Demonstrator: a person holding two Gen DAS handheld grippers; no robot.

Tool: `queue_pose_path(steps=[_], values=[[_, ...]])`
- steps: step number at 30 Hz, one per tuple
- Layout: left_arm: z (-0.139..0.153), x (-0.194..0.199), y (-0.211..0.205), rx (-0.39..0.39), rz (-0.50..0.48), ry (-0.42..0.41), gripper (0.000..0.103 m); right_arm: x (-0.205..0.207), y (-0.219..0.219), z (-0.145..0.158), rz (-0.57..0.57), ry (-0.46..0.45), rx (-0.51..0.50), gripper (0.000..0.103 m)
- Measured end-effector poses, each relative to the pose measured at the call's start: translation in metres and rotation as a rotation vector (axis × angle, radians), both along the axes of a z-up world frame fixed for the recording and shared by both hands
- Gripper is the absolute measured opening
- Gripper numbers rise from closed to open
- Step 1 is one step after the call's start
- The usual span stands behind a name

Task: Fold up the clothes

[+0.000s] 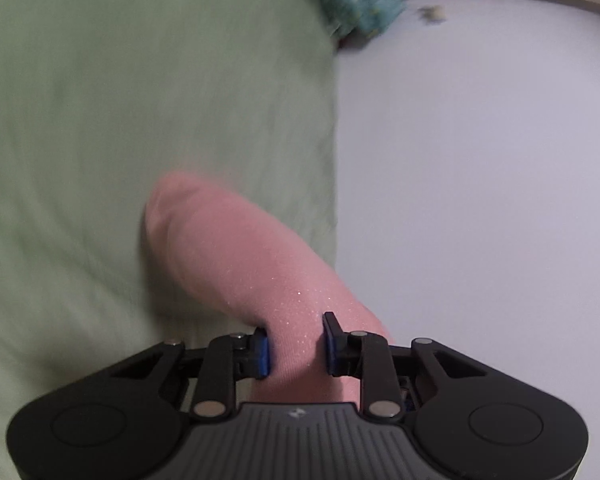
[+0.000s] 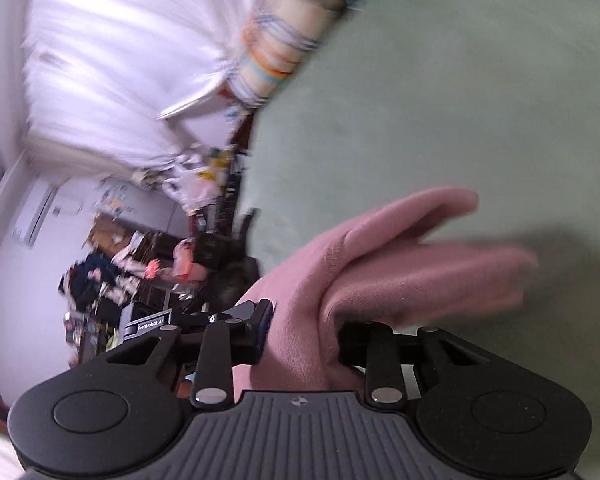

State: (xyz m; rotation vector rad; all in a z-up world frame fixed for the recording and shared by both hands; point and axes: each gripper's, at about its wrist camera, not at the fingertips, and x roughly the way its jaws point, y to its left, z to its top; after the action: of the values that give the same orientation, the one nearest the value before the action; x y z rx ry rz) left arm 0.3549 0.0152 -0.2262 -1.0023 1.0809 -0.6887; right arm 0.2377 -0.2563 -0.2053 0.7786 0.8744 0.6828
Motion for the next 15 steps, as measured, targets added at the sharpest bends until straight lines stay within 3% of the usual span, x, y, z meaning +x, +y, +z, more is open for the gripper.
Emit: queue_pose_path(steps=[3, 5, 8, 12, 14, 15], values=[[0.023, -0.019, 0.058, 0.002, 0.075, -0.076, 0.025, 0.006, 0.055, 0.019, 0.055, -0.064, 0.012, 0.029], [0.012, -0.034, 0.087, 0.006, 0.112, -0.071, 0.026, 0.003, 0.079, 0.007, 0.077, -0.061, 0.016, 0.029], [-0.046, -0.062, 0.118, 0.074, 0.149, 0.016, 0.026, -0.008, 0.119, -0.055, 0.107, 0.035, 0.026, 0.029], [-0.158, -0.113, 0.162, 0.166, 0.203, 0.287, 0.032, -0.048, 0.157, -0.178, 0.106, 0.285, -0.047, 0.028], [-0.189, -0.137, 0.170, 0.110, 0.231, 0.296, 0.034, -0.067, 0.156, -0.205, 0.089, 0.315, -0.027, 0.029], [-0.196, -0.150, 0.176, 0.029, 0.266, 0.298, 0.035, -0.081, 0.148, -0.215, 0.058, 0.307, 0.034, 0.029]])
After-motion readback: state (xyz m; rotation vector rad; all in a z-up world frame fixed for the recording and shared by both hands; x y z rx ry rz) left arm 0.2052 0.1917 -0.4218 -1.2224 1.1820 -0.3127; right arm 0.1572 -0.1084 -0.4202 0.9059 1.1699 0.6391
